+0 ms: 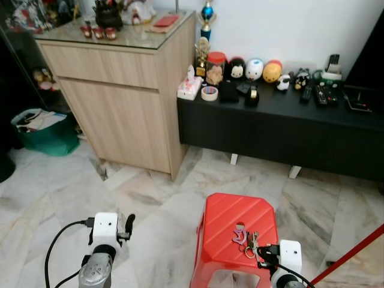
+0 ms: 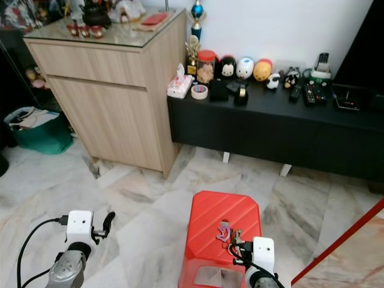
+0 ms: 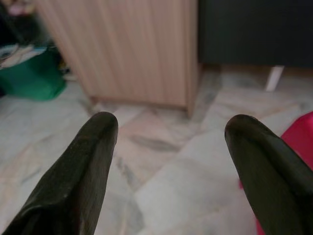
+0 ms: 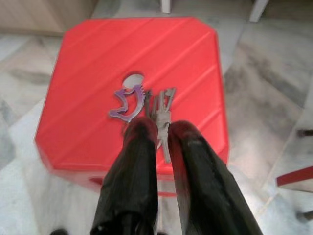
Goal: Hang keys on a hook
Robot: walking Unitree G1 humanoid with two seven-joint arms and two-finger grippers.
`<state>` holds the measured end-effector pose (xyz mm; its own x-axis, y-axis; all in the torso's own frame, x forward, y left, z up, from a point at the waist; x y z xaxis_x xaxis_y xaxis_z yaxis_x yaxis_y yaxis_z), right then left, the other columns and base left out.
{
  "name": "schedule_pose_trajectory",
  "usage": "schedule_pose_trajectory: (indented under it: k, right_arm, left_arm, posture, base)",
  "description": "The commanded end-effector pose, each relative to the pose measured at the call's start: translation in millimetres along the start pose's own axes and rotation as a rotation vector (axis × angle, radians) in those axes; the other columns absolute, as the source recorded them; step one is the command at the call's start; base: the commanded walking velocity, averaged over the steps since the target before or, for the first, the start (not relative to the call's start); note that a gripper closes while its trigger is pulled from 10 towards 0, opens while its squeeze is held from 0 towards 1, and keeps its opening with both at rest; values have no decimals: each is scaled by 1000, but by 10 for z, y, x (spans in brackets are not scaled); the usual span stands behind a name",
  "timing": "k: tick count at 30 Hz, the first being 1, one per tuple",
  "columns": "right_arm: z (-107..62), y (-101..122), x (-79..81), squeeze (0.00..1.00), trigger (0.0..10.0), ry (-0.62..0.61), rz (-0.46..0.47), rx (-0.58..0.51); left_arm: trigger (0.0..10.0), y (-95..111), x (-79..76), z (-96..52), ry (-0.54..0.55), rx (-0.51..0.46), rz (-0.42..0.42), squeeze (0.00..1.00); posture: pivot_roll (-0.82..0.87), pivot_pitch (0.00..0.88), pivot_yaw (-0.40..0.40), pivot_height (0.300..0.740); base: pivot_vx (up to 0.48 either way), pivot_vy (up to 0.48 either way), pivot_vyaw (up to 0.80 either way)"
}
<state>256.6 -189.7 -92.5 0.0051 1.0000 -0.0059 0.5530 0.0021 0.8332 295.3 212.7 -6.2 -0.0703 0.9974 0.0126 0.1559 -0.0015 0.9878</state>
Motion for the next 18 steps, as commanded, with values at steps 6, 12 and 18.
schedule_pose_trajectory:
  k: [6,12,18]
  right_arm:
    - [53,1249,135,0,10000,28,-82,-466]
    - [30,1230,182,0,10000,26,-83,-472]
    - [-51,1106,113,0,10000,-6,-80,-447]
  left_arm:
    - [10000,108,-33,-210,-29,-65,20,0]
    - [10000,157,-67,-194,-24,-70,8,0]
    - [10000,299,3,-127,6,-103,12,0]
  posture:
    - [17,19,-5,740]
    - [11,0,4,740]
    - [16,0,6,740]
  base:
    - [0,0,0]
    - [0,0,0]
    - [0,0,0]
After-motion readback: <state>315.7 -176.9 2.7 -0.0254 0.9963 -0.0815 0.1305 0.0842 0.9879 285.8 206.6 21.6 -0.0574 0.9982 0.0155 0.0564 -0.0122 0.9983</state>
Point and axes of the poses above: a point about 5 cm out from each wrist's last joint towards the gripper, its own z axis pointing out of the wrist towards the gripper, its own y axis along the axis of the wrist's last joint, x = y × z, the point moved 6 cm from there along z, pointing out of the wrist towards the gripper, and after that the axes turned 7 degrees about -z, right-handed, at the moved point
